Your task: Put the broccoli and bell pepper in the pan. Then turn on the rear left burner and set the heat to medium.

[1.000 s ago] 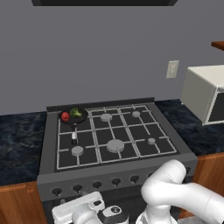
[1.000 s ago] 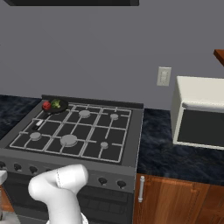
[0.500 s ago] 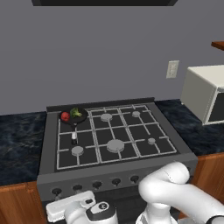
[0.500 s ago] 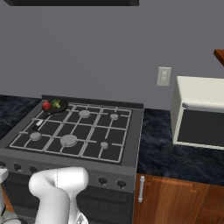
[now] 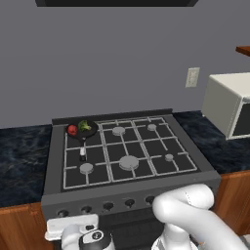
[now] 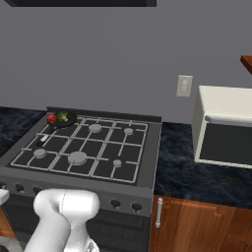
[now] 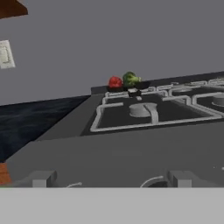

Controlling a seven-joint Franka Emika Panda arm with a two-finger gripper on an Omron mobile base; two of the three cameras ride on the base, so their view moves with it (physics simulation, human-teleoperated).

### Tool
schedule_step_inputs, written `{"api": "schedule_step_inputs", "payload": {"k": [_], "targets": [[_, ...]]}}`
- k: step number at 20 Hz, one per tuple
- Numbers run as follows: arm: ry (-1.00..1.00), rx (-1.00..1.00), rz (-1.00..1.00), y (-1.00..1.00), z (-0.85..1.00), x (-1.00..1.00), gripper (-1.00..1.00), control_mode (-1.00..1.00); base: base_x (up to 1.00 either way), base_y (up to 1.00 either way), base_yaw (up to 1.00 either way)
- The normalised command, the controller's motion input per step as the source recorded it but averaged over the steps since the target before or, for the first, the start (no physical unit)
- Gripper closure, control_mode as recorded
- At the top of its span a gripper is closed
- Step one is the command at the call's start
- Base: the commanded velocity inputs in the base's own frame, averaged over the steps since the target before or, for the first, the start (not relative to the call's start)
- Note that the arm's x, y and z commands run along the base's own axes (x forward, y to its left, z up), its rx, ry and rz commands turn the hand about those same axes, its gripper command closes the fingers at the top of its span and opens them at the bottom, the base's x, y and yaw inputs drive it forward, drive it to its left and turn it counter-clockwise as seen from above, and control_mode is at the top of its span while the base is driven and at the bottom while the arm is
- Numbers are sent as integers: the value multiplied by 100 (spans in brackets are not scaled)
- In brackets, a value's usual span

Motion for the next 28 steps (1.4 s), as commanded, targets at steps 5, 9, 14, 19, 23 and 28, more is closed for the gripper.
{"api": "schedule_step_inputs", "payload": {"k": [5, 9, 14, 19, 23, 28], "targets": [[-12, 0, -11, 14, -14, 0, -100, -100, 0, 0, 0], [-8, 0, 0, 0, -31, 0, -100, -100, 0, 0, 0], [-8, 0, 0, 0, -18, 0, -100, -100, 0, 0, 0], [-6, 0, 0, -2, -5, 0, -100, -100, 0, 0, 0], [-2, -1, 0, -37, 0, 0, -100, -100, 0, 0, 0], [0, -3, 2, -45, 0, 0, -100, -100, 0, 0, 0]]}}
